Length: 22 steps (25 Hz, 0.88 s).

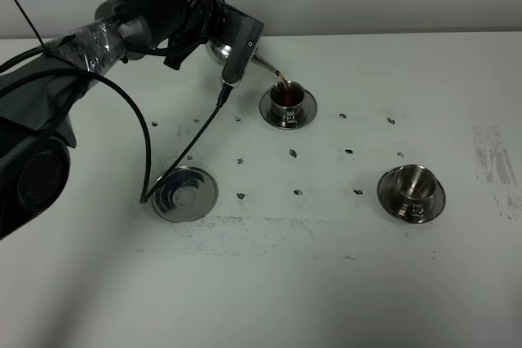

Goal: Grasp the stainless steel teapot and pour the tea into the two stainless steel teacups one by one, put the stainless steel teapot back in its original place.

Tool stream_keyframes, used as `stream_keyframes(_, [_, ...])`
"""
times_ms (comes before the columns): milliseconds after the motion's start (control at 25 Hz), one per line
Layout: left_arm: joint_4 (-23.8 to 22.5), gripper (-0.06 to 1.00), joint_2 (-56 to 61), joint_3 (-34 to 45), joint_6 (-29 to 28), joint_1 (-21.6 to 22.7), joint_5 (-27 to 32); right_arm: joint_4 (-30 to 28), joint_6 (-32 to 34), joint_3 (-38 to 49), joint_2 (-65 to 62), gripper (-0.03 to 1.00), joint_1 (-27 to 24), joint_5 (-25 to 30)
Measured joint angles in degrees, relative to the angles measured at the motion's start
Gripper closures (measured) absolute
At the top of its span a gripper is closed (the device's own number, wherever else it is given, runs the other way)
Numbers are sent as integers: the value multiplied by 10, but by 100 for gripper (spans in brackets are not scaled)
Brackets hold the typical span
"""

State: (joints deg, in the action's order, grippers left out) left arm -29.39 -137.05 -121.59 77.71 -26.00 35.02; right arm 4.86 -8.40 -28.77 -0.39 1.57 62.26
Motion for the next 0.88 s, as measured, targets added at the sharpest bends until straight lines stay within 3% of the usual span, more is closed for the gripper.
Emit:
stream_keyframes(560, [19, 76, 0, 0, -16, 0, 23, 0, 0, 2, 0, 41, 0, 0])
stream_keyframes(880, [24, 76, 0, 0, -128, 0, 51, 0, 0, 2, 0, 41, 0, 0])
